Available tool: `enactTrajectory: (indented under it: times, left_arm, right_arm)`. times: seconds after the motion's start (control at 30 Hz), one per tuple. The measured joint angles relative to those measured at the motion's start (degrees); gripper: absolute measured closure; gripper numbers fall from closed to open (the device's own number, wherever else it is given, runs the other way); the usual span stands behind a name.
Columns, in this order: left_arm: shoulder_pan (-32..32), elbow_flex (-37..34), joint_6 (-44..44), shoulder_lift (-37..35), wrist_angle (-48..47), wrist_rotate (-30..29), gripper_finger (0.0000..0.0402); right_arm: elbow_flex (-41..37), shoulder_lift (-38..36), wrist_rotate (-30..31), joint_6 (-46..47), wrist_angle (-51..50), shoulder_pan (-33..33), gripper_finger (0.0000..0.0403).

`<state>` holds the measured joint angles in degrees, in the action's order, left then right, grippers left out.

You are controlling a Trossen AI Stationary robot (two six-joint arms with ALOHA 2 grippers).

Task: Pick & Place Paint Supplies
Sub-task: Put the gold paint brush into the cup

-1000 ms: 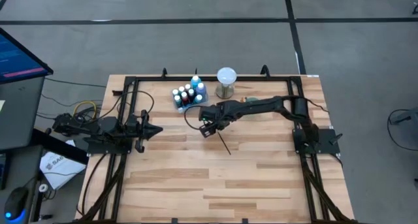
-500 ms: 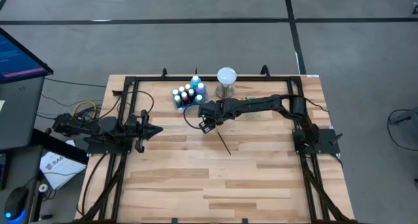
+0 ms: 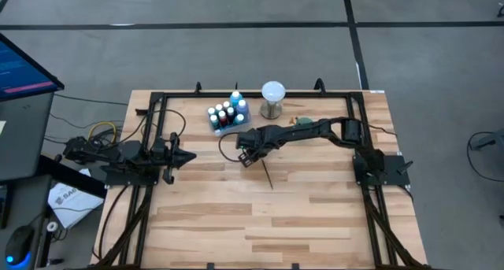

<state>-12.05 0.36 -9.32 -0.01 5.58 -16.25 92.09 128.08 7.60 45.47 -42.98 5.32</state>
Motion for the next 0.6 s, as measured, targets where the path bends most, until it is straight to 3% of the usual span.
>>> enactTrajectory:
  times: [0.27, 0.6]
  left_arm:
    - [0.0, -0.01, 0.0, 0.0, 0.03, 0.0, 0.0396]
    - [0.02, -0.01, 0.0, 0.0, 0.01, 0.0, 0.0396]
  right_arm:
    - [-0.26, -1.07, -2.86, -0.88, -0.68, 1.05, 0.0395]
    - [-0.73, -7.55, -3.25, -0.07, -2.56, -0.22, 0.0402]
